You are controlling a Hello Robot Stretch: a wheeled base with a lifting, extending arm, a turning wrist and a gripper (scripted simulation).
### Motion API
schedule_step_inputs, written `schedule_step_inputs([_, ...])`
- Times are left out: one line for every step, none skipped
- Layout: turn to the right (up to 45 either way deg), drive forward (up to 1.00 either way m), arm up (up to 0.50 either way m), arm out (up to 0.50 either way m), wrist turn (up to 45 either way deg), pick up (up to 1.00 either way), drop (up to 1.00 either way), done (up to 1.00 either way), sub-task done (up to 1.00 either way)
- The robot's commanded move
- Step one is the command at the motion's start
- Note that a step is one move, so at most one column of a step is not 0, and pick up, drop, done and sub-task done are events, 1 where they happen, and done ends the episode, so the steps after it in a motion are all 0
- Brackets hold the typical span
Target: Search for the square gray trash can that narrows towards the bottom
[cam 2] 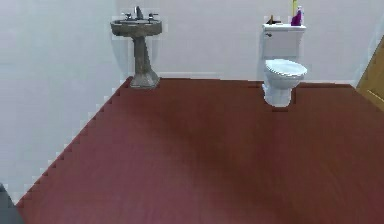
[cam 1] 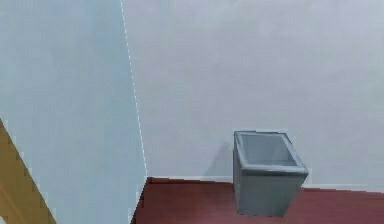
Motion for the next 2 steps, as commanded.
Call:
schedule_step_inputs([24.0,0.00,0.00,0.00,0.0,0.00,0.00,0.00,0.00])
schedule_step_inputs([0.0,0.00,0.00,0.00,0.0,0.00,0.00,1.00,0.00])
